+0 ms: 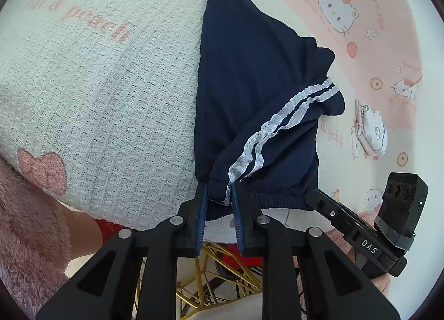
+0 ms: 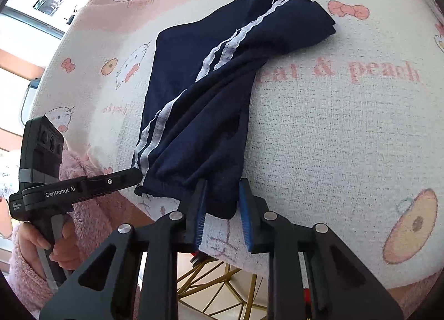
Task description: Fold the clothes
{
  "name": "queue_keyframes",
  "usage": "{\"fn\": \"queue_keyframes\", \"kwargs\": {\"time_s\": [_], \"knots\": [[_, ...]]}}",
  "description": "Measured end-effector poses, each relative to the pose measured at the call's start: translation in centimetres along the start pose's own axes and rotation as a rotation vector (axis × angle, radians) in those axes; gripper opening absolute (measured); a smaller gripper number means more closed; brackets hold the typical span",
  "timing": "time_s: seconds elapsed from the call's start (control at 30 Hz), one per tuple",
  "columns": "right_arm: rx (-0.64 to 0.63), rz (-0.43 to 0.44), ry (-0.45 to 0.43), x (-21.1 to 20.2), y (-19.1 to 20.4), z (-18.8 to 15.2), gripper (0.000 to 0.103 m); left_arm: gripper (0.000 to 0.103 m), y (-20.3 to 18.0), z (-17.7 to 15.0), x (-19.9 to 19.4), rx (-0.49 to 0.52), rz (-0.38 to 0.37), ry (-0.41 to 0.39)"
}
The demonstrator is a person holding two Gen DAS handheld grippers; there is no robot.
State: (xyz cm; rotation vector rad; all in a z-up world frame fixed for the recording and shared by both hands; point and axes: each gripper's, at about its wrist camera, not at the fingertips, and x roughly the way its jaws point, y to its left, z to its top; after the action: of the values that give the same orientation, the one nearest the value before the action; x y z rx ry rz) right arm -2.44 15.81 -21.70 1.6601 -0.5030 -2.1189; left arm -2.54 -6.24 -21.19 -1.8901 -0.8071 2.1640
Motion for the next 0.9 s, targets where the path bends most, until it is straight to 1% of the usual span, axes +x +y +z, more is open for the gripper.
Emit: {"fn": "queue_keyframes", "kwargs": {"time_s": [0.03, 0.1, 0.17, 0.2, 0.27, 0.33, 0.4, 0.5, 0.57, 0.63, 0.7, 0.77, 0.8, 0.83, 0.9], "knots": [[-0.003, 0.000, -0.005, 0.7, 1.0, 0.2, 0.022, 0.019, -0.3, 0.0, 0.1, 0.019, 0.005, 0.007], [-0.003, -0.007, -0.006, 0.1, 1.4, -0.1, 0.022, 0.019, -0.6, 0.0, 0.6, 0.042, 0.019, 0.034], [0.023, -0.026, 0.015, 0.5, 1.0, -0.4, 0.023, 0.019, -0.6, 0.0, 0.9, 0.049, 0.022, 0.059], [0.051, -0.030, 0.034, 1.0, 0.6, -0.4, 0.025, 0.020, -0.6, 0.0, 1.0, 0.049, 0.019, 0.065], [0.106, -0.031, 0.063, 1.7, -0.3, -0.4, 0.025, 0.020, -0.7, 0.3, 0.2, 0.045, 0.008, 0.052], [0.131, -0.011, 0.035, 1.0, -0.3, -0.1, 0.026, 0.020, -1.0, 0.4, -0.7, 0.065, 0.005, 0.023], [0.104, -0.035, -0.030, 0.0, 0.3, 0.2, 0.027, 0.020, -1.3, 0.5, -1.4, 0.088, 0.015, 0.002], [0.074, -0.059, -0.113, -1.0, 0.9, 0.7, 0.028, 0.021, -1.2, 1.0, -1.7, 0.081, -0.016, 0.005], [0.060, -0.038, -0.124, -1.1, 1.2, 1.1, 0.029, 0.021, -1.2, 1.0, -1.9, 0.081, -0.009, 0.002], [0.036, -0.039, -0.102, -0.5, 1.6, 1.2, 0.031, 0.021, -1.1, 1.0, -1.9, 0.090, -0.006, 0.001], [0.007, -0.061, -0.063, 0.4, 2.1, 1.2, 0.033, 0.021, -1.2, 0.8, -1.6, 0.116, 0.017, 0.005], [-0.016, -0.116, -0.002, 0.7, 1.5, 0.9, 0.033, 0.021, -1.5, 0.6, -0.5, 0.148, 0.103, 0.036], [-0.021, -0.136, 0.016, 0.8, 1.2, 0.8, 0.033, 0.021, -1.3, 0.4, 0.3, 0.162, 0.159, 0.071], [-0.025, -0.150, 0.025, 0.9, 1.1, 0.7, 0.033, 0.021, -1.1, 0.1, 0.9, 0.166, 0.192, 0.098], [-0.021, -0.156, 0.024, 0.8, 1.3, 1.0, 0.033, 0.021, -1.0, -0.1, 0.9, 0.162, 0.189, 0.104]]}}
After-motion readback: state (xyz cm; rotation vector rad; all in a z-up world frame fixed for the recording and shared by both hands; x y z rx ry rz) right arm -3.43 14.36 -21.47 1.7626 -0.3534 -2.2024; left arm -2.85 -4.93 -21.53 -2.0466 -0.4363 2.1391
